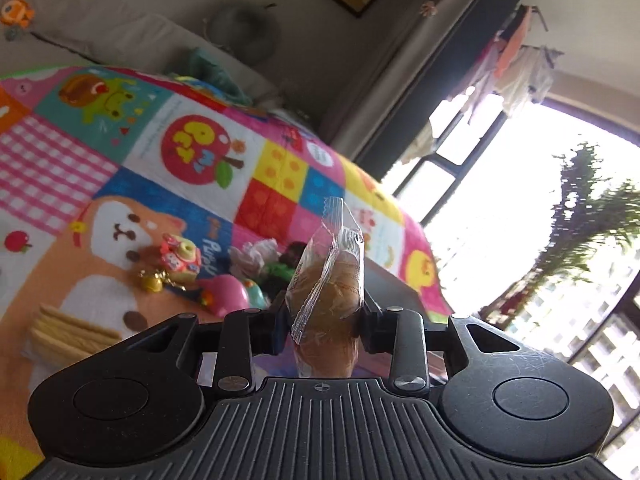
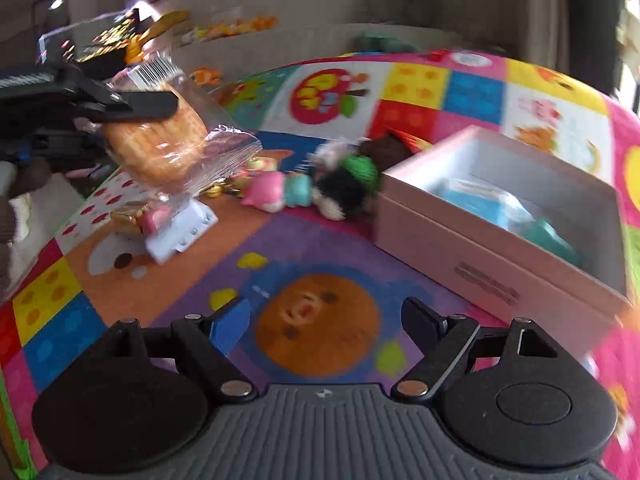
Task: Organize objects
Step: 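Grasp the bagged bread roll with the left tool while the right tool grasps the white charger, then carry the bread roll into the pink box with the left tool and release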
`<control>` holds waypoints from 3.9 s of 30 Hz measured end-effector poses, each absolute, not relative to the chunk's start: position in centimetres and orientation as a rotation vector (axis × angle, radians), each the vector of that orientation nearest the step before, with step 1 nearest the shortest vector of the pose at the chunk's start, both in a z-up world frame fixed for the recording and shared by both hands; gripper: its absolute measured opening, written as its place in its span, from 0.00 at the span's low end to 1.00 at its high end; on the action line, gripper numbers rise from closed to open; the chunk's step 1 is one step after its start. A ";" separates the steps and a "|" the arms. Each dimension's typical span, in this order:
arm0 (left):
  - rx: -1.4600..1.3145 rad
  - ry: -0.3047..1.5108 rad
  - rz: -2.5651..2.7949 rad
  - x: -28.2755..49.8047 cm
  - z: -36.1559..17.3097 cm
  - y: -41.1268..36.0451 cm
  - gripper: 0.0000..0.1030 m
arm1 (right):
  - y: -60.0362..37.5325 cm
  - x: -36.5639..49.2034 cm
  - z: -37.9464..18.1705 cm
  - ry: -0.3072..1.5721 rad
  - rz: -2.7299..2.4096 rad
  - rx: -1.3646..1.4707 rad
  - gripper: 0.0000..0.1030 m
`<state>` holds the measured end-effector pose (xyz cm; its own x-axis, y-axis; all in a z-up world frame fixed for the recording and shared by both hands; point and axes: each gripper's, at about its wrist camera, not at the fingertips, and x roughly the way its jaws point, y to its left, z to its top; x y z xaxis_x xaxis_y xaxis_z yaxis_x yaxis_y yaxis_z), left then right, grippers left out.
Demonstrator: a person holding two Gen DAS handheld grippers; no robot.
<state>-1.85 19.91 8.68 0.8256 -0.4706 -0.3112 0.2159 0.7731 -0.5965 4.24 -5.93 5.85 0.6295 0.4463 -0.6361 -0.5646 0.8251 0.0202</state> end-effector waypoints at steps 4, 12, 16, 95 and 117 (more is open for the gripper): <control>-0.617 0.458 -0.412 -3.6 8.0 21.4 0.37 | -3.1 4.9 5.4 0.696 0.630 -0.255 0.81; -0.631 0.451 -0.277 -3.6 6.5 24.0 0.37 | 0.6 4.2 4.8 0.767 0.791 -0.160 0.81; -0.631 0.437 -0.239 -3.6 6.7 24.4 0.37 | 3.0 4.1 4.1 0.793 0.808 -0.129 0.81; -0.076 0.686 -0.401 -1.1 1.8 6.2 0.52 | -17.5 -2.6 2.9 0.636 0.365 -0.053 0.71; -0.079 0.611 -0.382 -2.6 0.7 5.8 0.53 | -15.8 3.0 2.4 0.733 0.127 -0.038 0.94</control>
